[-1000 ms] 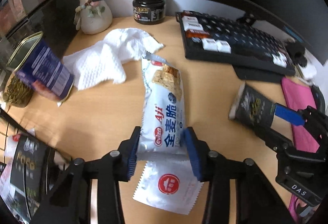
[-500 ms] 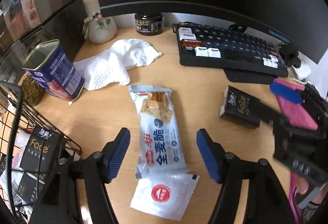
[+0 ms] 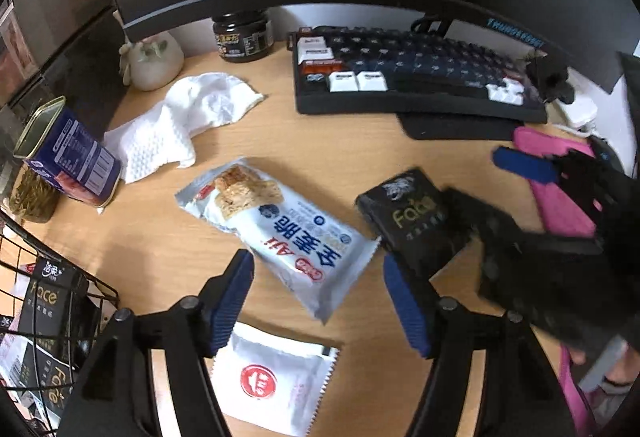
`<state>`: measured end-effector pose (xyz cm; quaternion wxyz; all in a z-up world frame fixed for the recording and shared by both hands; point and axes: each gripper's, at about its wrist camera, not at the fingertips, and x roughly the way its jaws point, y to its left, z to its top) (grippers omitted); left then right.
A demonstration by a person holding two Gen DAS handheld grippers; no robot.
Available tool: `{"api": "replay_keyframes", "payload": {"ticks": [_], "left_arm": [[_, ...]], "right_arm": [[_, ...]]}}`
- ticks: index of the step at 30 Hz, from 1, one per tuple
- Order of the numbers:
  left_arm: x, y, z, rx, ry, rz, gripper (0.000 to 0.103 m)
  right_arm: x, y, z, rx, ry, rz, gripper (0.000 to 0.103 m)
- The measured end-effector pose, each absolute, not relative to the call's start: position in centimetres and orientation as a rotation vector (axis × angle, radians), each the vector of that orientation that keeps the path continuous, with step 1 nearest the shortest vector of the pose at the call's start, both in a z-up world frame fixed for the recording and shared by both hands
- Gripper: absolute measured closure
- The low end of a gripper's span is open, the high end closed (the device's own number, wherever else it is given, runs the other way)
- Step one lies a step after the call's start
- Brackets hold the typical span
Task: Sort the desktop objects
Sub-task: 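Grasp a black Face pack with the right tool while the left tool grasps an Aji snack bar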
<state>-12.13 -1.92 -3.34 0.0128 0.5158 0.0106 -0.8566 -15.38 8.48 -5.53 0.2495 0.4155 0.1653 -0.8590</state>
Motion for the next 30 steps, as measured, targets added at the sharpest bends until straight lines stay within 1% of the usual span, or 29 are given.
{"api": "replay_keyframes", "payload": {"ticks": [5,9,12,15,20,21,26,30], "left_arm": [[-11.7,-3.8,-2.9,1.584,0.122,-2.664,0.031],[-11.2,-4.9,-2.5,1.558,0.095,-2.64,0.031],[-11.0,-5.9,-2.5,1.56,0.143,-2.624,0.031],[-11.2,-6.6,-2.4,1.536,0.136,-2.601,0.031],[-11.4,-8.3,-1.6,1.515,0.304,-2.634,0.031],[-11.6,-8.3,-1.6,1.512,0.313,-2.623,0.031],[-13.6,-7.6,-2.6,1.526,0.262,-2.577,0.03],[-14.5,-7.9,-3.6,1.539,0.284,-2.544,0.03]], "right_arm": [[-13.9,9.0,-4.5,1.089,0.415,-2.347,0.042],[-13.0,7.9,-3.7,1.066,0.381,-2.31,0.042],[-12.5,6.4,-3.9,1.065,0.39,-2.291,0.042],[-12.3,5.2,-4.4,1.068,0.389,-2.29,0.042],[-12.2,4.5,-5.5,1.104,0.379,-2.256,0.042],[-12.0,4.3,-5.8,1.104,0.391,-2.252,0.042],[-12.1,4.1,-6.6,1.122,0.423,-2.249,0.042],[-12.3,4.4,-7.0,1.136,0.43,-2.242,0.042]]}}
